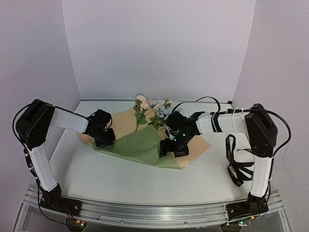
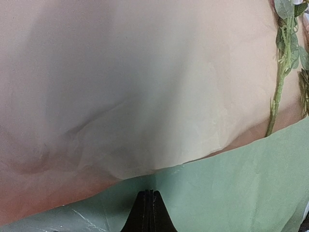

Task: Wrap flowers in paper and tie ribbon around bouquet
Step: Press the fold line of the 1/4-folded wrapping paper.

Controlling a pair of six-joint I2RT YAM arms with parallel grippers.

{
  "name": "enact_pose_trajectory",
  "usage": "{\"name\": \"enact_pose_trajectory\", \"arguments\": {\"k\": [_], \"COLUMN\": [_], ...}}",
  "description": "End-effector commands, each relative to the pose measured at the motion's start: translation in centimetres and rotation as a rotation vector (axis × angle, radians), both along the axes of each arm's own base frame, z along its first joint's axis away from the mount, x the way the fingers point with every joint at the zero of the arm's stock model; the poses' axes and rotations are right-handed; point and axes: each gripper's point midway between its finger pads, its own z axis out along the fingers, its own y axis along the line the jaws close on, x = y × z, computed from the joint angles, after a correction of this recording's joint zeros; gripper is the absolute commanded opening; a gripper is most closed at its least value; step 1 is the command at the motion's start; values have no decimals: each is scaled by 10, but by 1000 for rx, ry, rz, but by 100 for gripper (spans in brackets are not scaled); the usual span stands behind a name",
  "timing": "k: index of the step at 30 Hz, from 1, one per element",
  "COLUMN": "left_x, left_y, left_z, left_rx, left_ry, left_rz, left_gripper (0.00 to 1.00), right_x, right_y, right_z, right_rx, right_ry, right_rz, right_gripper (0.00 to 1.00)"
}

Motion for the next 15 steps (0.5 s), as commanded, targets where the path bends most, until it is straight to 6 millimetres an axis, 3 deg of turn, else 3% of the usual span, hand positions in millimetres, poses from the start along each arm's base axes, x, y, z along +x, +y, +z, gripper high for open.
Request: {"name": "enact_pose_trajectory", "arguments": {"k": [1, 4, 9, 12, 15], "left_x": [-24, -25, -25, -27, -33], "left_y": [17, 14, -29, -65, -78], "left_z": [-23, -19, 7, 25, 30], "left_rx": [48, 25, -124, -149, -161], "left_ry": [80, 59, -39, -86, -78], "left_rz": [41, 17, -155, -274, -299], "left_gripper": [0, 0, 0, 0, 0], "right_x": [-18, -28, -49, -68, -80], "right_y": [22, 12, -22, -48, -62], "right_z": [0, -11, -19, -17, -12], "right_rx": [194, 199, 130, 92, 51], "right_ry": [64, 88, 111, 136, 135], "right_rz": [50, 19, -57, -115, -120], "right_gripper": [76, 63, 17, 3, 1]}}
